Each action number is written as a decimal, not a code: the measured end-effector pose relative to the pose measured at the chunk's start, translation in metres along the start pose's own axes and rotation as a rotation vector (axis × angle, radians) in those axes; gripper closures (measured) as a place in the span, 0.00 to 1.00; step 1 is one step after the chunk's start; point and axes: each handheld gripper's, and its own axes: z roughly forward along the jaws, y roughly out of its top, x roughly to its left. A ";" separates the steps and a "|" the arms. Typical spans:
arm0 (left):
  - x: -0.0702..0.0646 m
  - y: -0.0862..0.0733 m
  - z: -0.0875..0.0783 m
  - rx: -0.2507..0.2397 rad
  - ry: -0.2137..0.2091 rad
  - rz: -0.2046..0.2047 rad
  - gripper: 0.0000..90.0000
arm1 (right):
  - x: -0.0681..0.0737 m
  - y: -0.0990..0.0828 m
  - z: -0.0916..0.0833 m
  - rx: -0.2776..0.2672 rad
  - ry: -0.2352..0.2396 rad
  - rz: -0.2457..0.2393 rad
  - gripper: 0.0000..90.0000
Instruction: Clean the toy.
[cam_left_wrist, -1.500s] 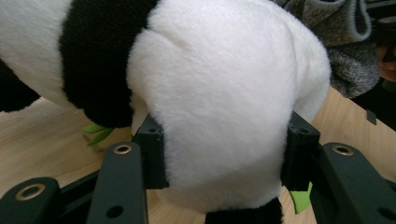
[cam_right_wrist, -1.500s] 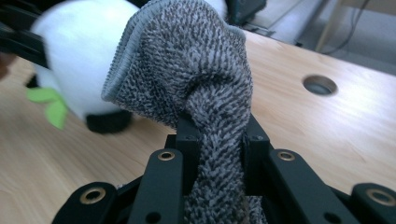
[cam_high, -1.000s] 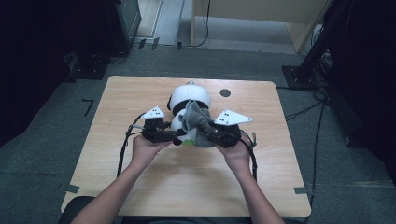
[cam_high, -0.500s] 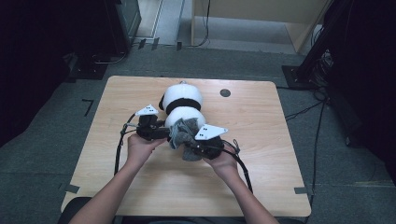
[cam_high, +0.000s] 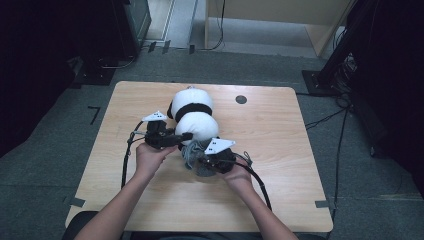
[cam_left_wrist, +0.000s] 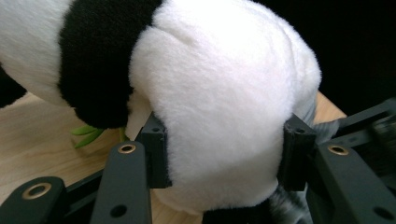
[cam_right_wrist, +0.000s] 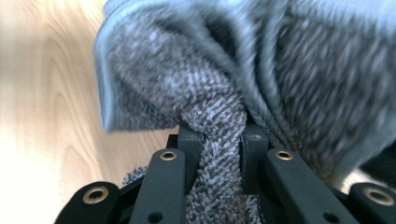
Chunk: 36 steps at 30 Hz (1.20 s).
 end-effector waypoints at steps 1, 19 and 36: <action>0.000 0.001 -0.003 -0.013 -0.007 -0.005 0.55 | -0.003 -0.002 0.001 -0.006 -0.007 0.000 0.85; 0.002 0.002 -0.008 0.006 -0.039 0.032 0.54 | -0.059 -0.021 -0.037 -0.034 -0.190 0.233 0.85; -0.009 -0.008 0.012 0.063 -0.025 0.086 0.53 | -0.053 0.011 -0.081 -0.228 -0.178 0.254 0.85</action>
